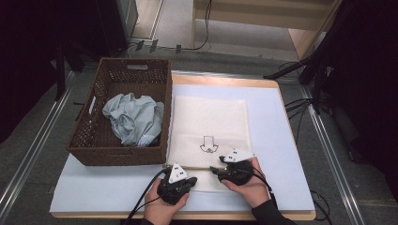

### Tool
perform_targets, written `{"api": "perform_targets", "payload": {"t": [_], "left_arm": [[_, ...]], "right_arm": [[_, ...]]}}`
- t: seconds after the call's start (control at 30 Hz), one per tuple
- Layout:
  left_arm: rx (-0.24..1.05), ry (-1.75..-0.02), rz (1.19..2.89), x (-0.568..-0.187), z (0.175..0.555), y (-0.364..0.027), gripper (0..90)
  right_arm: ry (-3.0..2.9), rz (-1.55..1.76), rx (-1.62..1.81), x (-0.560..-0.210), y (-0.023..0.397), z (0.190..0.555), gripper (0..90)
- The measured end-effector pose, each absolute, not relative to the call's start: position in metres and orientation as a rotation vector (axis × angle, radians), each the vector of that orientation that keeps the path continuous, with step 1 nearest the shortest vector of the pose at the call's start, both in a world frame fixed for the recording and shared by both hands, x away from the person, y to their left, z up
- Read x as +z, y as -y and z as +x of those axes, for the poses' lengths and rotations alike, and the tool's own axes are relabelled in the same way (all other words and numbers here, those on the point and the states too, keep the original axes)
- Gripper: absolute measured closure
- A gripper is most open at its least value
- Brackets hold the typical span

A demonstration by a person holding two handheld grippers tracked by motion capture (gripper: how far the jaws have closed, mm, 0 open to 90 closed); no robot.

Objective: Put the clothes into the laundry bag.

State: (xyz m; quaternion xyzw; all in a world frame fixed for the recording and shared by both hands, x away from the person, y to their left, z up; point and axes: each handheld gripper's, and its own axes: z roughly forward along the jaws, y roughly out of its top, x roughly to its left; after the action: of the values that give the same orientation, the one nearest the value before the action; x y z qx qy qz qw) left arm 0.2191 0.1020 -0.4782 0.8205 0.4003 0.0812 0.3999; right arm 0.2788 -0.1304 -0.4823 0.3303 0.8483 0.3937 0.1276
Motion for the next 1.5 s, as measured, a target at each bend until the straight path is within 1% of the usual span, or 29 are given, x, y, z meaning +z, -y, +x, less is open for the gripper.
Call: {"api": "perform_targets", "payload": {"t": [0.03, 0.13, 0.23, 0.27, 0.43, 0.5, 0.6, 0.67, 0.7, 0.8, 0.83, 0.93, 1.0, 1.07, 1.17, 1.23, 1.27, 1.37, 1.4, 1.43, 1.47, 1.5], "left_arm": [[0.201, -1.014, 2.077, -0.478, 0.220, -0.102, 90.0], [0.197, -1.014, 2.076, -0.478, 0.220, -0.102, 90.0], [0.201, -1.013, 2.076, -0.478, 0.219, -0.102, 90.0], [0.200, -1.013, 2.076, -0.478, 0.219, -0.102, 90.0], [0.203, -1.013, 2.075, -0.478, 0.219, -0.102, 90.0], [0.203, -1.013, 2.075, -0.478, 0.219, -0.102, 90.0], [0.202, -1.010, 2.074, -0.479, 0.219, -0.102, 90.0], [0.200, -1.011, 2.074, -0.479, 0.219, -0.102, 90.0], [0.200, -1.011, 2.074, -0.479, 0.219, -0.102, 90.0], [0.201, -1.014, 2.074, -0.479, 0.219, -0.102, 90.0], [0.201, -1.012, 2.074, -0.479, 0.219, -0.103, 90.0], [0.201, -1.011, 2.076, -0.478, 0.218, -0.103, 90.0], [0.200, -1.011, 2.076, -0.478, 0.218, -0.103, 90.0], [0.200, -1.012, 2.076, -0.478, 0.219, -0.103, 90.0], [0.200, -1.012, 2.076, -0.478, 0.219, -0.103, 90.0], [0.199, -1.013, 2.074, -0.479, 0.219, -0.103, 90.0], [0.198, -1.014, 2.074, -0.478, 0.219, -0.103, 90.0], [0.200, -1.013, 2.075, -0.478, 0.219, -0.103, 90.0], [0.201, -1.014, 2.077, -0.478, 0.219, -0.103, 90.0], [0.202, -1.014, 2.077, -0.478, 0.219, -0.103, 90.0], [0.201, -1.014, 2.077, -0.478, 0.219, -0.103, 90.0], [0.200, -1.014, 2.076, -0.478, 0.219, -0.103, 90.0]], "right_arm": [[-2.471, 0.956, 1.156, -0.482, 0.131, 0.278, 56.2], [-2.495, 0.949, 1.188, -0.482, 0.131, 0.277, 67.5], [-2.508, 0.982, 1.198, -0.480, 0.133, 0.280, 81.4], [-2.500, 1.003, 1.194, -0.478, 0.134, 0.282, 88.4], [-2.447, 1.048, 1.216, -0.470, 0.134, 0.294, 90.0], [-2.390, 1.092, 1.239, -0.469, 0.134, 0.300, 90.0], [-2.307, 1.170, 1.220, -0.480, 0.137, 0.314, 90.0], [-2.322, 1.205, 1.235, -0.485, 0.139, 0.318, 87.5], [-2.326, 1.190, 1.246, -0.484, 0.139, 0.317, 84.0], [-2.365, 1.186, 1.257, -0.485, 0.140, 0.317, 66.1], [-2.372, 1.184, 1.268, -0.485, 0.141, 0.317, 58.0], [-2.417, 1.136, 1.296, -0.486, 0.140, 0.317, 41.8], [-2.441, 1.100, 1.290, -0.486, 0.138, 0.315, 33.7], [-2.459, 1.067, 1.278, -0.485, 0.137, 0.314, 29.1], [-2.467, 1.050, 1.254, -0.486, 0.136, 0.313, 28.4], [-2.463, 1.013, 1.194, -0.486, 0.132, 0.311, 28.5], [-2.455, 0.948, 1.104, -0.485, 0.126, 0.306, 27.7], [-2.457, 0.979, 1.087, -0.484, 0.127, 0.307, 27.2], [-2.462, 0.997, 1.079, -0.483, 0.127, 0.307, 29.7], [-2.459, 0.994, 1.066, -0.482, 0.129, 0.306, 36.5], [-2.460, 0.997, 1.065, -0.481, 0.131, 0.305, 44.2], [-2.455, 1.000, 1.064, -0.480, 0.133, 0.304, 56.8]]}}
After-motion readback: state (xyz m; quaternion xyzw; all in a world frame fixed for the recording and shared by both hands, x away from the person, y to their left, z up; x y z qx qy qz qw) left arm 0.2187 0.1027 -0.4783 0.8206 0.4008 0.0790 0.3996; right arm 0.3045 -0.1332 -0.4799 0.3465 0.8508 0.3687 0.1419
